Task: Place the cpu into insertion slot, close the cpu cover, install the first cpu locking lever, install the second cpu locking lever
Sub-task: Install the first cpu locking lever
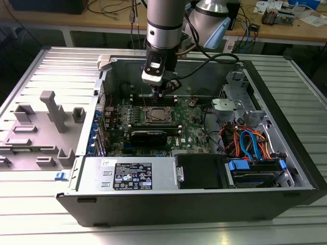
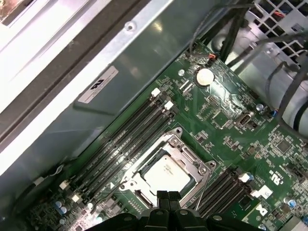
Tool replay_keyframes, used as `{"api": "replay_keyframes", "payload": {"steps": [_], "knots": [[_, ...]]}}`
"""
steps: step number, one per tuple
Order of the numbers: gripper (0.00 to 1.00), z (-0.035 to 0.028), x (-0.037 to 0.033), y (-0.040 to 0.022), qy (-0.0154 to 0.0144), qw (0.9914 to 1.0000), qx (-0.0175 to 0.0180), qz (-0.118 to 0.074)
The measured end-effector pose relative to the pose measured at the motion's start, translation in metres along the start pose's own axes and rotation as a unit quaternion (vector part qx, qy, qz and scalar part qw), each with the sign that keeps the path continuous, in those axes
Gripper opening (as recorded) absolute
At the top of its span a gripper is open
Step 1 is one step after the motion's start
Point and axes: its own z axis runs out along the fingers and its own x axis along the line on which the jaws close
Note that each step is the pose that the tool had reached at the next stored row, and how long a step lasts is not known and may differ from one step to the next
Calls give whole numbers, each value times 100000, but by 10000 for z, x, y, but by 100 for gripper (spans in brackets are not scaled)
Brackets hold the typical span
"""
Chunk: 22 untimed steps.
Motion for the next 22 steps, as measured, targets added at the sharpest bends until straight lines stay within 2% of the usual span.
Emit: {"api": "replay_keyframes", "payload": {"steps": [3,6,8,9,11,13,16,18,19,20,21,22], "knots": [[11,0,0,0,-20,99969,29,-2490],[11,0,0,0,-28,99817,85,-6046],[11,0,0,0,-41,99538,142,-9599],[11,0,0,0,-45,99334,171,-11525],[11,0,0,0,-50,99107,203,-13336],[11,0,0,0,-56,98838,230,-15198],[11,0,0,0,-66,98388,275,-17883],[11,0,0,0,-69,98033,303,-19733],[11,0,0,0,-74,97796,321,-20877],[11,0,0,0,-79,97329,355,-22954],[11,0,0,0,-89,97018,373,-24237],[11,0,0,0,-108,96849,375,-24901]]}}
